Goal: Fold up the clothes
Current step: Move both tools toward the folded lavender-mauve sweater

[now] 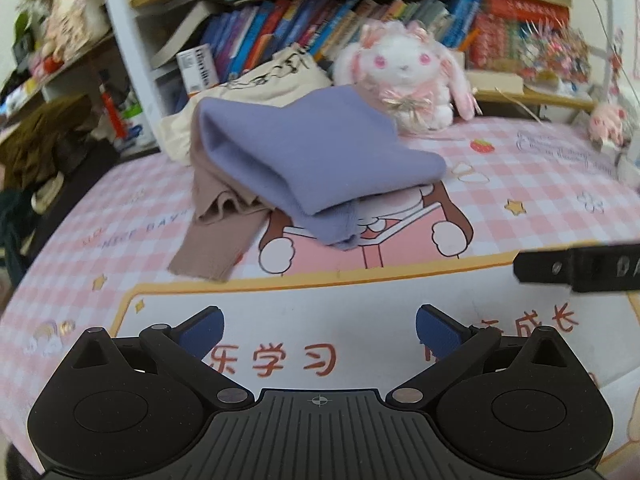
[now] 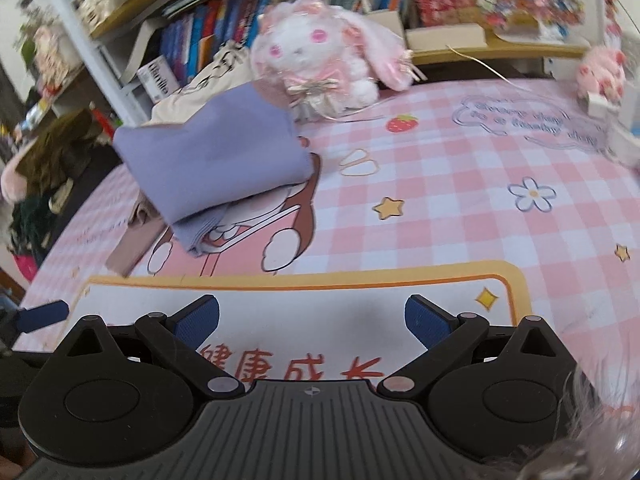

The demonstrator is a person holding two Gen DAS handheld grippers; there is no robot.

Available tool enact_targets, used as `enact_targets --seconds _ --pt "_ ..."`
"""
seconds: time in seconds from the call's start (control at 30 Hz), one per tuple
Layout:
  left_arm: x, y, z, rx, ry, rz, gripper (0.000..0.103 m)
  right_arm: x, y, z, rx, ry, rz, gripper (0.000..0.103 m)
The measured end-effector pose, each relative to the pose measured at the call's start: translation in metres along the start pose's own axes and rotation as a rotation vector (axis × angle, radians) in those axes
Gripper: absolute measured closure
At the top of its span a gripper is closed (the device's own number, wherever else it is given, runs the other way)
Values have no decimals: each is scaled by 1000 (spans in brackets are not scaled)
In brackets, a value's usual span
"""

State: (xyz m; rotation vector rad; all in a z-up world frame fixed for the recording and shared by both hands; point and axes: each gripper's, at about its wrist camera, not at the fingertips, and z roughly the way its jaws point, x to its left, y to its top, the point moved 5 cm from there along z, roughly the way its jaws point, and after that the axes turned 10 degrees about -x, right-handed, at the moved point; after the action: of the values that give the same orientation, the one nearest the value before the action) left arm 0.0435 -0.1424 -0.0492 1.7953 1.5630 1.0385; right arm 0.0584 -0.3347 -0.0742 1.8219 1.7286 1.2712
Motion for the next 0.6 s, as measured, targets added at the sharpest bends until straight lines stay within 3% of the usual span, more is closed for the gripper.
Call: enact_targets --seconds 0.17,0.33,0.6 --pt "-14 8 17 -55 84 152 0 -19 7 0 -9 -1 75 3" --pt "-31 22 45 -101 110 318 0 -31 17 4 -14 -3 131 3" --pt "-52 38 87 -84 140 411 0 -44 34 7 -32 1 173 3"
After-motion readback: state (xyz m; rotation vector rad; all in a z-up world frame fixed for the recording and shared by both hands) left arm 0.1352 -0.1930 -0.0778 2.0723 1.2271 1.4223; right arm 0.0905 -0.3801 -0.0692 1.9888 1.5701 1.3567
